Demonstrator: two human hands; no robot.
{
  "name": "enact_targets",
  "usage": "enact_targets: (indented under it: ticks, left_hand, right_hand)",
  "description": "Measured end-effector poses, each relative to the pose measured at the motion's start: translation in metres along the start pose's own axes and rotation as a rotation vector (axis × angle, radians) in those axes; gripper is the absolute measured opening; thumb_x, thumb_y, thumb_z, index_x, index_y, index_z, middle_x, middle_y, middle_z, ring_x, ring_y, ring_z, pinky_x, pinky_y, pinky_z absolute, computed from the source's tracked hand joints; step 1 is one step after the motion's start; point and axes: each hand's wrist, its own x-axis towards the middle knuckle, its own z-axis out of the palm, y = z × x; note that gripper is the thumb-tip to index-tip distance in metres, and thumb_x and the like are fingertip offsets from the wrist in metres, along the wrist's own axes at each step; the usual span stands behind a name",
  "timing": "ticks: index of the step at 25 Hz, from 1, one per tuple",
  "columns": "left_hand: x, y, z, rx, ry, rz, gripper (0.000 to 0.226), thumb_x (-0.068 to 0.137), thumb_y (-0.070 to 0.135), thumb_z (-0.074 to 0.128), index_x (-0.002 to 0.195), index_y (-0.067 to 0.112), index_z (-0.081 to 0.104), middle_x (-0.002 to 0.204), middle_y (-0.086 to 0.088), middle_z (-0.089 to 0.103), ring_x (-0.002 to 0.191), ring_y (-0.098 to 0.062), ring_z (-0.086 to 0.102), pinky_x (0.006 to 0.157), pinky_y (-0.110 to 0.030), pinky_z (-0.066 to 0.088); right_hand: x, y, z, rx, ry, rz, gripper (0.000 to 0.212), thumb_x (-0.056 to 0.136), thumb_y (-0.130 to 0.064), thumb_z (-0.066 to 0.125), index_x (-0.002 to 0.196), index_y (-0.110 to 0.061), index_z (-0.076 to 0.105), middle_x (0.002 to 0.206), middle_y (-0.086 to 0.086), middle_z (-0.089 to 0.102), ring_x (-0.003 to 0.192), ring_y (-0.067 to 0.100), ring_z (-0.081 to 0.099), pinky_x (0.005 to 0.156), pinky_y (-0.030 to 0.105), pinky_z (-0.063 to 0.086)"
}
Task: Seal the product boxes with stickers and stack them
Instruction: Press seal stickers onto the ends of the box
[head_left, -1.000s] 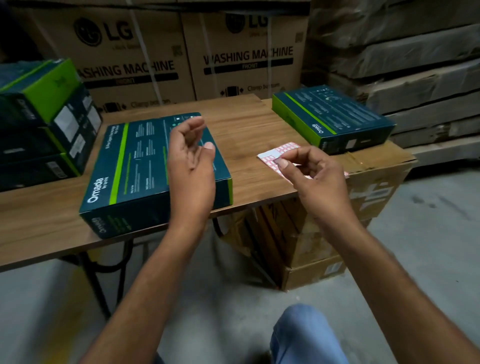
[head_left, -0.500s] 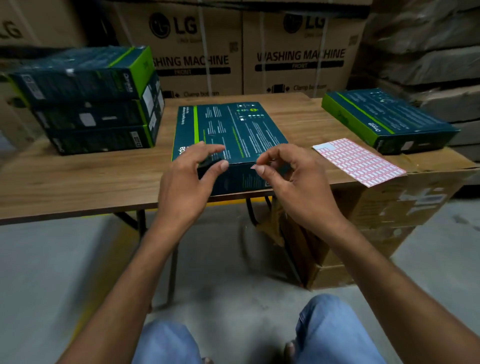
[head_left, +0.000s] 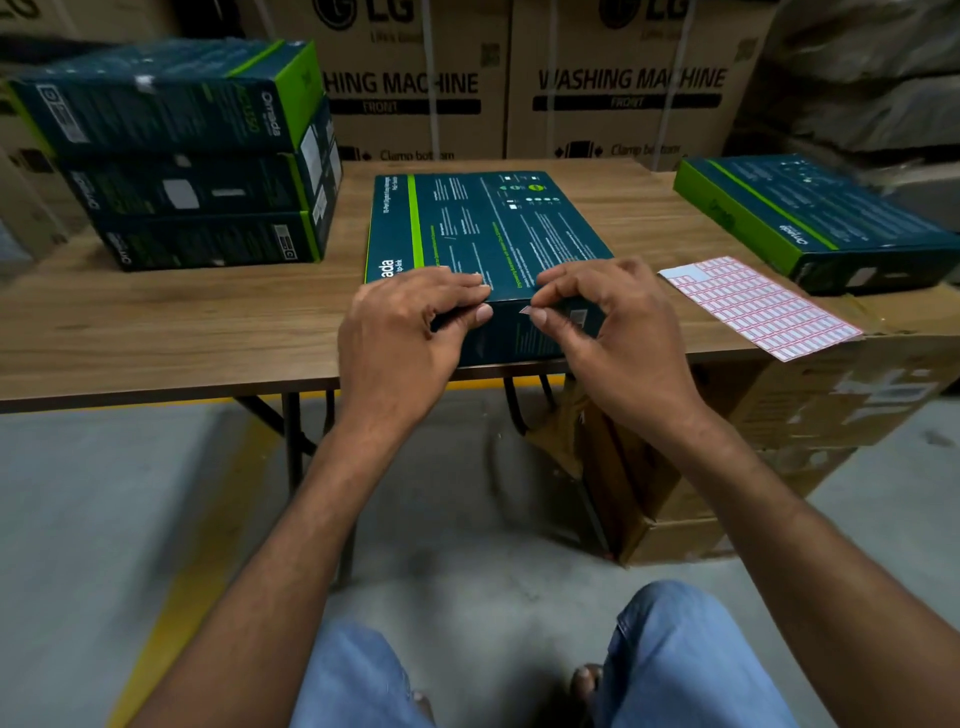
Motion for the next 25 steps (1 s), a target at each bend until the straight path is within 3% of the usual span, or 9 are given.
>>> enact_targets:
  ticks: [2, 7, 18, 25]
  left_hand:
    - [-0.002, 0.0, 0.001, 0.009, 0.016, -0.003, 0.022, 0.089, 0.031, 0.082, 0.11, 0.025, 0.083, 0.113, 0.011, 0.078, 0.116, -0.01, 0.07, 0.098, -0.047, 0.054]
    - [-0.003, -0.005, 0.002, -0.036, 0.01, -0.014, 0.025, 0.089, 0.034, 0.081, 0.112, 0.026, 0.081, 0.116, 0.013, 0.077, 0.119, -0.007, 0.069, 0.103, -0.047, 0.051]
    - [-0.004, -0.005, 0.006, -0.047, 0.045, -0.012, 0.021, 0.09, 0.037, 0.08, 0.109, 0.028, 0.082, 0.115, 0.015, 0.077, 0.12, -0.004, 0.067, 0.104, -0.04, 0.047]
    - [-0.006, -0.004, 0.008, -0.039, 0.054, -0.012, 0.022, 0.089, 0.036, 0.08, 0.109, 0.027, 0.082, 0.115, 0.014, 0.077, 0.12, -0.006, 0.067, 0.104, -0.045, 0.048]
  right_hand:
    - [0.001, 0.003, 0.003, -0.018, 0.009, -0.03, 0.011, 0.094, -0.029, 0.075, 0.105, -0.028, 0.073, 0.114, -0.024, 0.062, 0.113, 0.012, 0.051, 0.093, 0.045, 0.049]
    - [0.004, 0.009, 0.009, -0.054, 0.036, -0.092, 0.01, 0.093, -0.033, 0.075, 0.102, -0.029, 0.072, 0.111, -0.016, 0.07, 0.108, 0.019, 0.057, 0.087, 0.053, 0.049]
    - [0.01, 0.009, 0.008, -0.152, 0.023, -0.197, 0.011, 0.096, -0.03, 0.071, 0.104, -0.022, 0.072, 0.106, -0.008, 0.073, 0.102, 0.021, 0.059, 0.081, 0.05, 0.05]
    - [0.008, 0.011, 0.011, -0.215, 0.063, -0.269, 0.014, 0.098, -0.028, 0.069, 0.107, -0.018, 0.072, 0.108, 0.0, 0.075, 0.102, 0.024, 0.061, 0.077, 0.047, 0.051]
